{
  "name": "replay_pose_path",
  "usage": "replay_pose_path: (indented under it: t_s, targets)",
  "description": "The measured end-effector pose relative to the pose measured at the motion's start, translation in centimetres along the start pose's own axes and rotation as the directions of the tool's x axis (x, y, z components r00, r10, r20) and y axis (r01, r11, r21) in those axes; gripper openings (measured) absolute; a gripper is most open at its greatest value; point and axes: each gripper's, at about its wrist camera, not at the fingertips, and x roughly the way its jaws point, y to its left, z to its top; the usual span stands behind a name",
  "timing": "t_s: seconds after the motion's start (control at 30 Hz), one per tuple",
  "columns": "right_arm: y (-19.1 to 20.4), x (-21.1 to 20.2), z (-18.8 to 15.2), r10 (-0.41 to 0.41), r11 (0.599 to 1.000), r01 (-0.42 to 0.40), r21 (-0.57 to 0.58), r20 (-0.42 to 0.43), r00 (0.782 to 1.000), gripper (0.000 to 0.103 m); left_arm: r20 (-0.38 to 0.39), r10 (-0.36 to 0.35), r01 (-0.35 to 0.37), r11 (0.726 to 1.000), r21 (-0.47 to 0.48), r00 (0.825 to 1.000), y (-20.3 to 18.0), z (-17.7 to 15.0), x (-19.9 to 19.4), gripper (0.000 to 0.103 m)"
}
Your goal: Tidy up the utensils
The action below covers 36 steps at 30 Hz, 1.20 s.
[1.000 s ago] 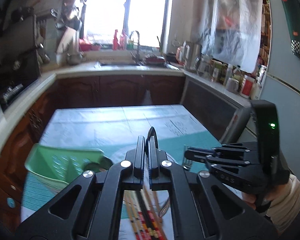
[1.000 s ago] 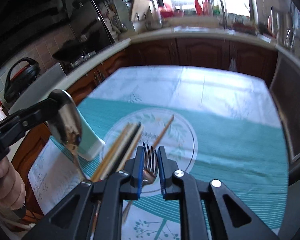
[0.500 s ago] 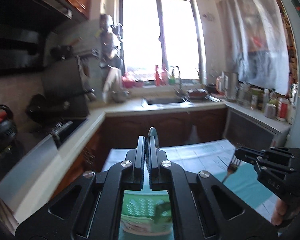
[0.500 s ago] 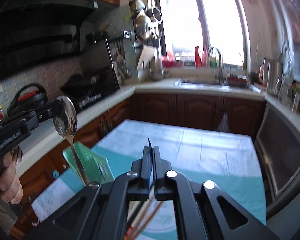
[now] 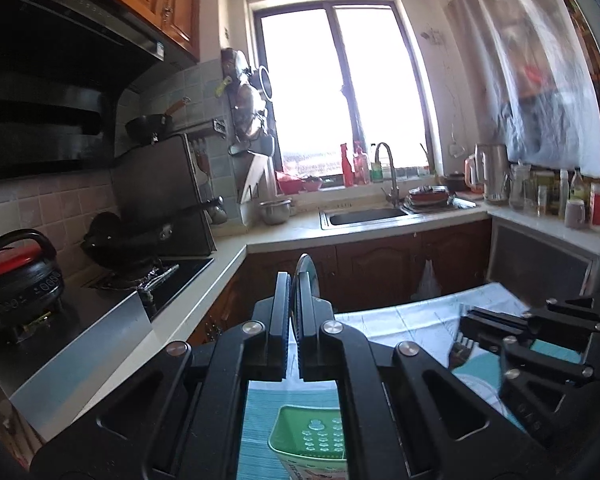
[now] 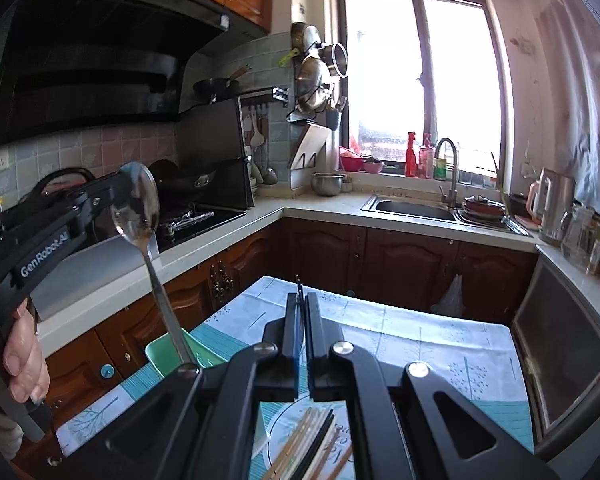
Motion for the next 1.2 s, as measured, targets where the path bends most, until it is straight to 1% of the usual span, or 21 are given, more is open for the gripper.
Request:
replay_pose_path:
  t_s: [0.1,0.17,0.3,0.43,0.53,0.6,0.7,0.73,0.77,0.8,0.9,1.03,1.13,1.17,1.2]
  targets:
    - [1.3,0.8,-0.3,-0.011,0.999,0.01,-0.039,-0.008,1.0,0.002,-0.025,-0.014,0.015,0.999,0.033,1.0,-1.4,-1.8,1.2,0.001]
    - [2.1,1.6,-0.6,-0.01,0.998,0.008,-0.069,-0.023,1.0,0.002,-0.055,-0.033,0.035,0.998,0.044,0.998,-1.9,-2.9,2.2,0.001]
    - [3.5,3.1,-1.4,0.011,0.994,-0.019,-0.108,-0.069,0.998,0.002,-0.125,-0.082,0.086,0.996,0.027,0.989,-2.8,-5.0,4.0,0.002]
    - [4.6,4.4,-2.2,0.041,0.99,-0.058,-0.13,-0.128,0.991,0.003,-0.22,-0.137,0.131,0.991,-0.041,0.966,-2.6,-6.8,6.5,0.002]
    - [4.6,5.3,-2.6,0.091,0.988,-0.113,-0.106,-0.196,0.976,0.006,-0.268,-0.182,0.164,0.983,-0.087,0.946,-2.3,-8.1,7.8,0.002]
    - [4.3,5.6,-2.7,0.114,0.988,-0.134,-0.075,-0.222,0.968,0.007,-0.25,-0.181,0.165,0.983,-0.086,0.951,-2.4,-8.5,7.8,0.002]
    - [3.8,5.4,-2.8,0.148,0.987,-0.158,-0.031,-0.216,0.965,0.011,-0.23,-0.22,0.202,0.975,-0.097,0.948,-2.5,-8.5,7.2,0.002]
    - [3.7,5.4,-2.7,0.153,0.987,-0.162,-0.022,-0.214,0.965,0.013,-0.222,-0.248,0.229,0.968,-0.106,0.943,-2.5,-8.6,7.2,0.004]
    - [3.5,5.2,-2.6,0.165,0.986,-0.17,-0.004,-0.21,0.964,0.015,-0.217,-0.254,0.236,0.966,-0.108,0.943,-2.5,-8.4,6.7,0.009]
    - [3.3,5.0,-2.5,0.175,0.984,-0.177,0.01,-0.208,0.962,0.018,-0.21,-0.256,0.238,0.965,-0.108,0.943,-2.5,-8.3,6.5,0.012]
    - [2.6,4.6,-2.3,0.201,0.979,-0.195,0.051,-0.191,0.961,0.029,-0.193,-0.253,0.233,0.965,-0.121,0.948,-2.2,-8.0,5.7,0.016]
    - [1.9,4.0,-1.9,0.217,0.974,-0.203,0.098,-0.17,0.961,0.029,-0.19,-0.279,0.249,0.954,-0.169,0.941,-1.7,-7.8,4.7,0.017]
    - [1.0,3.2,-1.8,0.235,0.966,-0.214,0.143,-0.155,0.959,0.029,-0.191,-0.29,0.256,0.949,-0.185,0.938,-1.2,-7.8,3.4,0.019]
    - [0.7,3.0,-1.8,0.235,0.965,-0.213,0.151,-0.152,0.96,0.029,-0.188,-0.291,0.257,0.948,-0.186,0.938,-1.2,-8.0,2.9,0.024]
    - [0.5,2.9,-1.8,0.234,0.965,-0.21,0.154,-0.151,0.961,0.029,-0.183,-0.291,0.257,0.948,-0.187,0.939,-1.1,-8.1,2.4,0.031]
